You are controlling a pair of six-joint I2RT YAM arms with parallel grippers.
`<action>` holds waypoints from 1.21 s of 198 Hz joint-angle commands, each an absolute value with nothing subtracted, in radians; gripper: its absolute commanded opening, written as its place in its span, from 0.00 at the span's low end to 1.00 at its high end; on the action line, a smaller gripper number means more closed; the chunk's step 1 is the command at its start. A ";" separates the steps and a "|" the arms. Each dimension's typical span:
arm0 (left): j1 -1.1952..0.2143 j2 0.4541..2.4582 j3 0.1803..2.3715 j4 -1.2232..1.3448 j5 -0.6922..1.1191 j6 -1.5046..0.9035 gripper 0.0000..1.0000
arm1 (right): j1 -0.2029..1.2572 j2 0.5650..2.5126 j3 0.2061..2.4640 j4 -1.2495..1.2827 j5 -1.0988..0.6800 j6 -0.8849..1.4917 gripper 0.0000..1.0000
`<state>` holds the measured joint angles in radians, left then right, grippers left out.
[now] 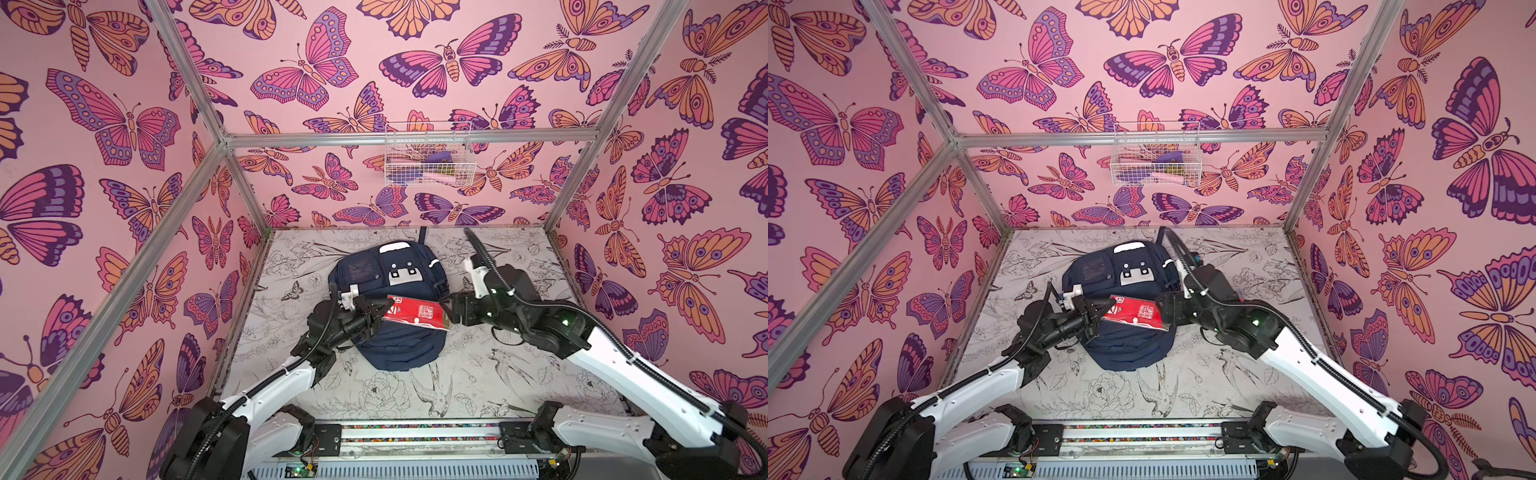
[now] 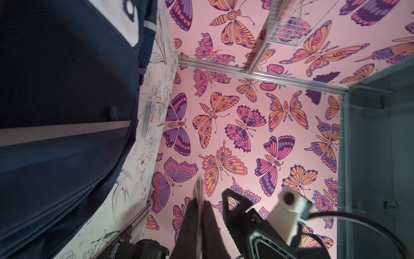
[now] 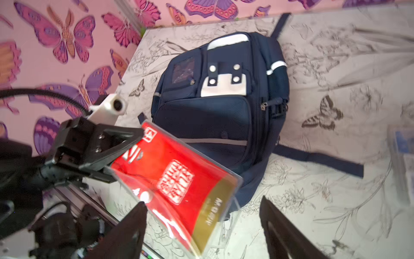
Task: Pack books, pencil case, and school supplies into a backpack
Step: Pick up the ruler set bag from the bottom-right of the table.
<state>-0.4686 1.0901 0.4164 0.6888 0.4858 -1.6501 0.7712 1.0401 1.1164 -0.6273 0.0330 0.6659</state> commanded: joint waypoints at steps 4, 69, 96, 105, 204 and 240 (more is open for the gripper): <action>-0.465 1.062 0.387 0.806 0.454 -1.627 0.00 | 0.724 0.986 0.991 -0.412 -0.208 0.922 0.76; -0.471 1.063 0.351 0.903 0.409 -1.677 0.00 | 0.681 1.002 0.871 -0.119 -0.373 1.088 0.43; -0.471 1.083 0.350 0.910 0.401 -1.676 0.00 | 0.663 1.016 0.871 -0.081 -0.403 1.105 0.26; -0.470 1.099 0.353 0.921 0.407 -1.675 0.00 | 0.655 1.020 0.874 -0.077 -0.410 1.103 0.18; -0.559 1.211 0.981 -0.543 0.144 -0.630 0.80 | 0.359 0.927 1.009 -0.662 -0.262 0.861 0.00; -0.683 1.443 1.102 -0.687 0.033 -0.362 0.89 | 0.281 0.865 0.990 -0.767 -0.230 0.808 0.00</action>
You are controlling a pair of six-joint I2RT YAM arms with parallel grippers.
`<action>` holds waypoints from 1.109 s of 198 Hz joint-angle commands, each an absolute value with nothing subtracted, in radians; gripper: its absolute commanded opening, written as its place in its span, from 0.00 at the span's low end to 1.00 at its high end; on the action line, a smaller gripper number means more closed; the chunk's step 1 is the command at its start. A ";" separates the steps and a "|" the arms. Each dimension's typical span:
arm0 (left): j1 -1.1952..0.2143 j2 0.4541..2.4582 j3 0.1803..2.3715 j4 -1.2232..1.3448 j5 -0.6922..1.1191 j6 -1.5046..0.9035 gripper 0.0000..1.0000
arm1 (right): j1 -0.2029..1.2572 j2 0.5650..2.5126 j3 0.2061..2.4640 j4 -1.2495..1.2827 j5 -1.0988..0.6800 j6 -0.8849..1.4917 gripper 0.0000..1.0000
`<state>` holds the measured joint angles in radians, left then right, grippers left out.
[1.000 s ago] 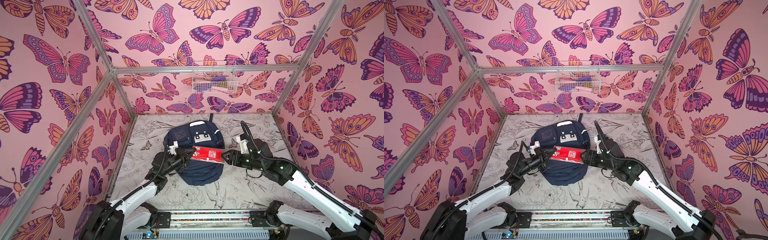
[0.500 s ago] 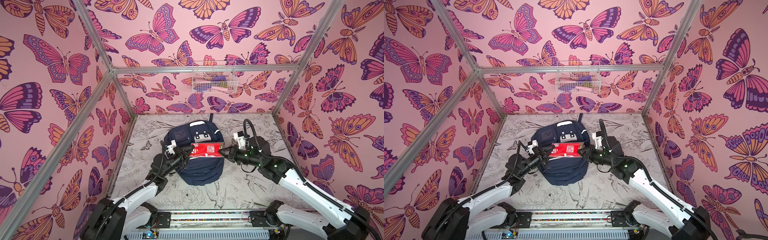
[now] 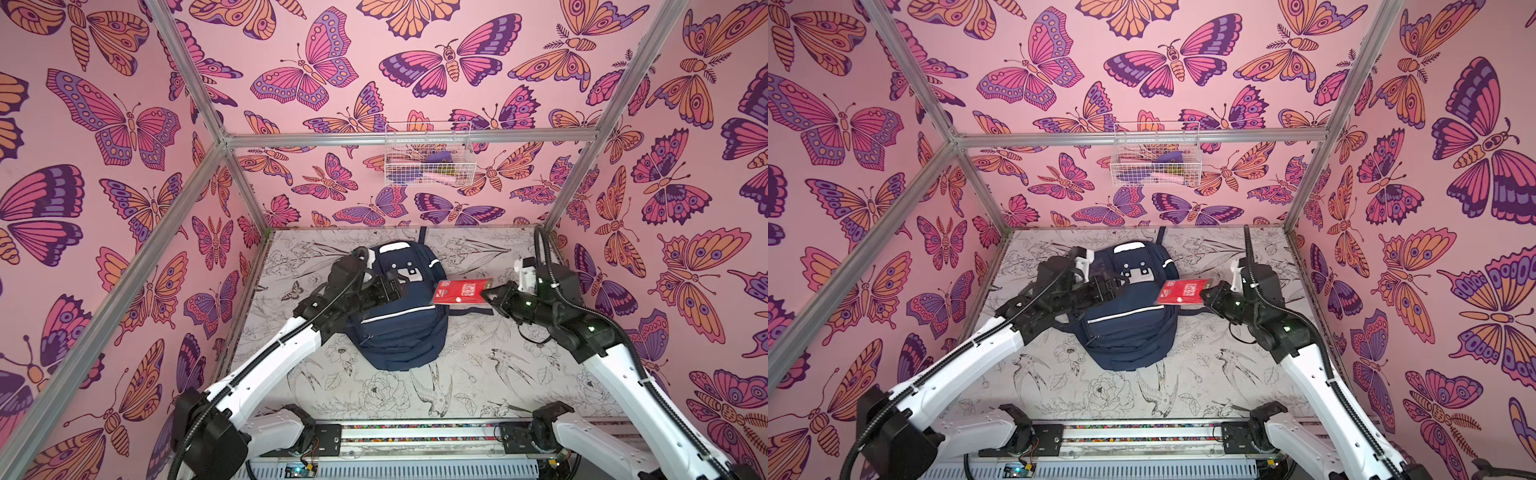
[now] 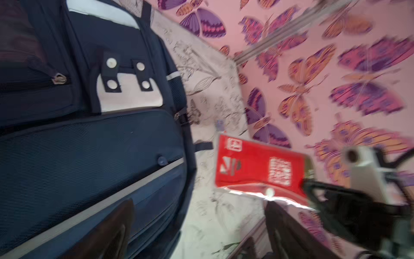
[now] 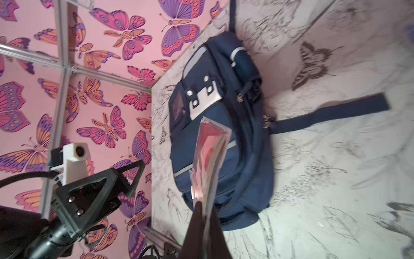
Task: Pack books, pencil case, and school supplies into a backpack
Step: Pick up the ruler set bag from the bottom-right of the table, then open the student bag at the center of the table.
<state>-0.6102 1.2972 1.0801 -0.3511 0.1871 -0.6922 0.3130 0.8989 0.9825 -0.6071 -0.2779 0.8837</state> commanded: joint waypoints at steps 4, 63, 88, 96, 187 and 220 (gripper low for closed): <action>-0.701 1.463 1.113 -0.696 0.012 -0.343 0.90 | 0.276 0.861 0.987 -0.770 -0.233 0.806 0.00; -0.877 1.707 1.279 -0.778 -0.335 -0.187 0.94 | 0.264 0.834 0.954 -0.793 -0.241 0.796 0.00; -0.902 1.746 1.305 -0.785 -0.445 -0.191 0.80 | 0.264 0.827 0.954 -0.791 -0.246 0.795 0.00; -0.908 1.745 1.310 -0.784 -0.470 -0.199 0.74 | 0.262 0.826 0.953 -0.788 -0.250 0.793 0.00; -0.908 1.570 1.287 -0.652 -0.520 -0.224 0.00 | 0.291 0.843 0.795 -0.386 -0.534 0.956 0.00; -0.882 1.422 1.217 -0.514 -0.418 -0.201 0.00 | 0.388 0.936 0.785 -0.223 -0.519 1.008 0.00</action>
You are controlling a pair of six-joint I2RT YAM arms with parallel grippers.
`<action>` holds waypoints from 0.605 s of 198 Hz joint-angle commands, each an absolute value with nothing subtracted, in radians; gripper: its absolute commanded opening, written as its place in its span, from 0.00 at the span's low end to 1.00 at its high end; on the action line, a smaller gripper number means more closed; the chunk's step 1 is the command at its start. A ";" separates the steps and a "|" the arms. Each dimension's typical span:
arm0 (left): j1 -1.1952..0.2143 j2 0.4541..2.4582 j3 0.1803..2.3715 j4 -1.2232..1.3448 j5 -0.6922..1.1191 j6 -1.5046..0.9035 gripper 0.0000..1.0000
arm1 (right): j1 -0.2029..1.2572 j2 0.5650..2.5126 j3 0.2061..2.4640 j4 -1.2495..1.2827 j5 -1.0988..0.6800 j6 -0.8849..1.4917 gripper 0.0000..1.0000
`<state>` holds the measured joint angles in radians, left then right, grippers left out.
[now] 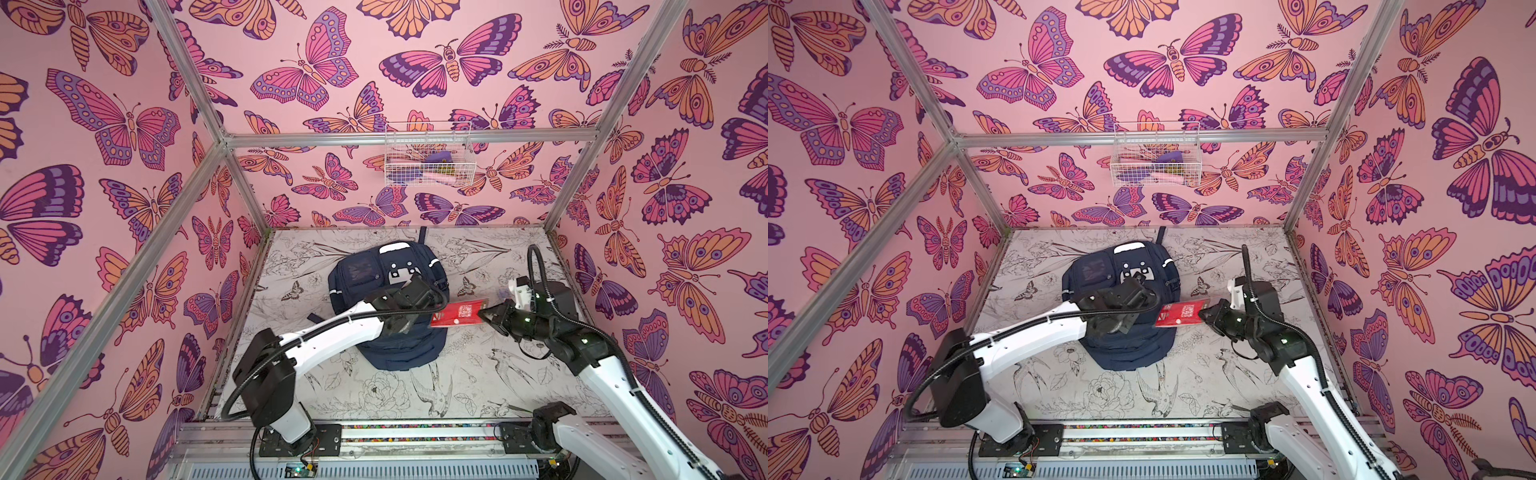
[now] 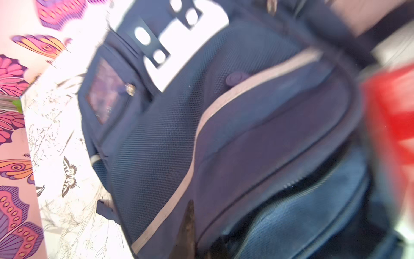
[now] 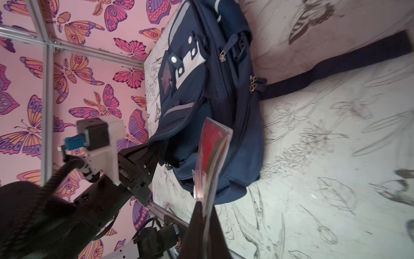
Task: Pack books, pencil case, and school supplies into a backpack
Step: Open the student bag at the center of the table, then place the ruler set bag in the student bag.
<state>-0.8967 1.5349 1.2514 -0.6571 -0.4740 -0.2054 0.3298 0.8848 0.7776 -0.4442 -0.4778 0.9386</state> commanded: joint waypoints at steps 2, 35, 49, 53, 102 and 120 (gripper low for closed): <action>-0.880 1.415 1.214 -0.508 -0.408 -0.198 0.00 | 0.391 0.942 0.785 -0.216 -0.517 1.011 0.00; -0.845 1.360 1.184 -0.466 -0.290 -0.190 0.00 | 0.480 1.061 0.773 -0.024 -0.500 1.060 0.00; -0.832 1.356 1.176 -0.461 -0.248 -0.194 0.00 | 0.516 1.125 0.777 0.051 -0.493 1.086 0.00; -0.829 1.354 1.174 -0.459 -0.241 -0.197 0.00 | 0.526 1.148 0.779 0.074 -0.493 1.092 0.00; -0.770 1.295 1.114 -0.383 -0.060 -0.242 0.00 | 0.662 1.340 0.827 0.245 -0.455 1.125 0.00; -0.752 1.282 1.089 -0.345 0.021 -0.236 0.00 | 0.688 1.409 0.848 0.296 -0.452 1.139 0.00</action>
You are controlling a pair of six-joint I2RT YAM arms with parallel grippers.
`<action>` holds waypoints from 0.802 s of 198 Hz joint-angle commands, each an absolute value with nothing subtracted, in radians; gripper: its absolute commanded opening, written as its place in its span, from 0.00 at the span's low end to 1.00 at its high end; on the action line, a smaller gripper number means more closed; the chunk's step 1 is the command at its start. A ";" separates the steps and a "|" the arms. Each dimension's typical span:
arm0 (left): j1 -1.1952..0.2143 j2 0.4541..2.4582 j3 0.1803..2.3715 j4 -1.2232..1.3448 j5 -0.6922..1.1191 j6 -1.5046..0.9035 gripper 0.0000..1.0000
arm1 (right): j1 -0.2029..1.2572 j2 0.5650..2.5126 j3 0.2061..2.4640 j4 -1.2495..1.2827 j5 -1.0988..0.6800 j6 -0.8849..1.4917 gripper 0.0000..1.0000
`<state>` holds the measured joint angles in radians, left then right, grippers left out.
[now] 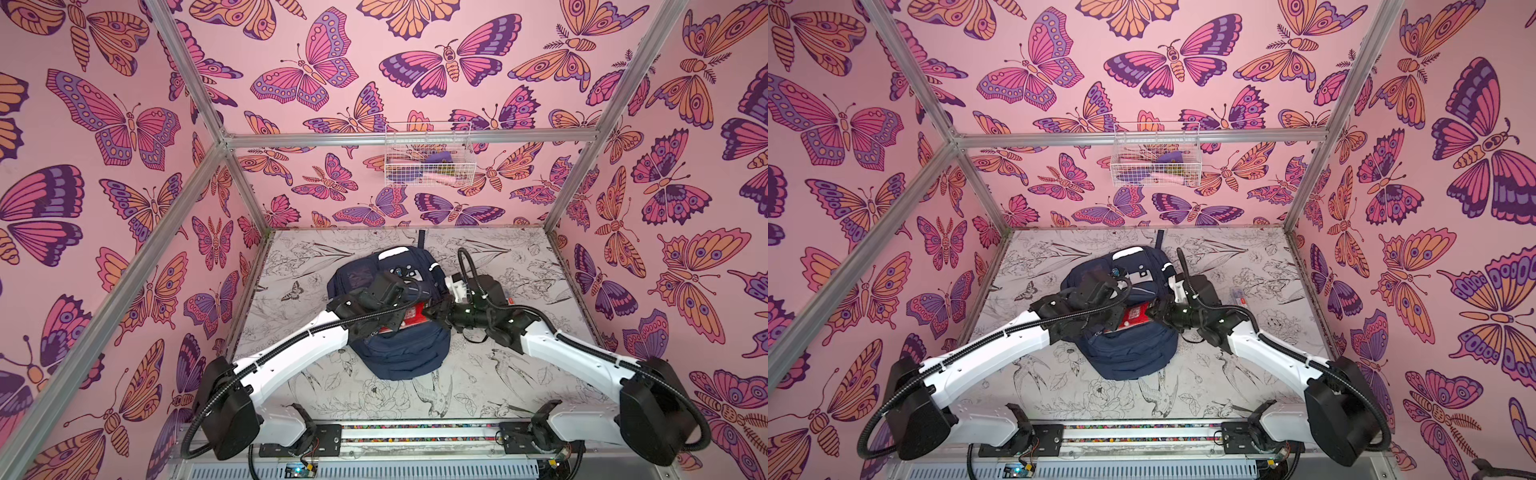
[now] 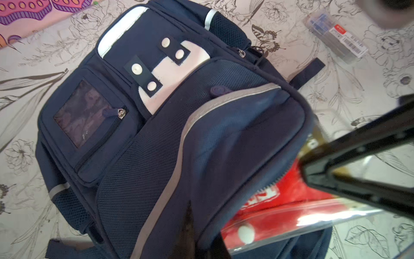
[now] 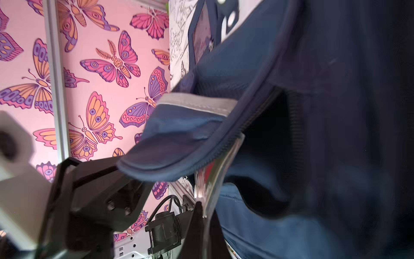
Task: Pack books, pencil case, and school supplies into a backpack
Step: Place the ruler set bag in the student bag.
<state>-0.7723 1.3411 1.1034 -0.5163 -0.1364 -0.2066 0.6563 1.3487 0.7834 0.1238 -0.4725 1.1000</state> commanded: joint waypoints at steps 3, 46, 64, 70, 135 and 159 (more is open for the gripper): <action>-0.751 1.283 1.088 -0.345 0.026 -0.237 0.00 | 0.690 1.420 0.852 0.304 -0.455 1.140 0.00; -0.729 1.225 1.055 -0.336 0.115 -0.239 0.00 | 0.694 1.503 0.926 0.225 -0.382 1.084 0.11; -0.724 1.208 1.029 -0.327 0.128 -0.245 0.00 | 0.691 1.493 0.948 0.120 -0.295 1.042 0.36; -0.721 1.201 1.018 -0.323 0.129 -0.250 0.00 | 0.687 1.490 0.957 0.078 -0.275 1.031 0.45; -0.681 1.184 0.935 -0.283 0.132 -0.302 0.00 | 0.678 1.269 0.941 -0.330 -0.034 0.852 0.72; -0.678 1.180 0.913 -0.274 0.138 -0.309 0.00 | 0.658 1.118 0.929 -0.494 0.082 0.784 0.75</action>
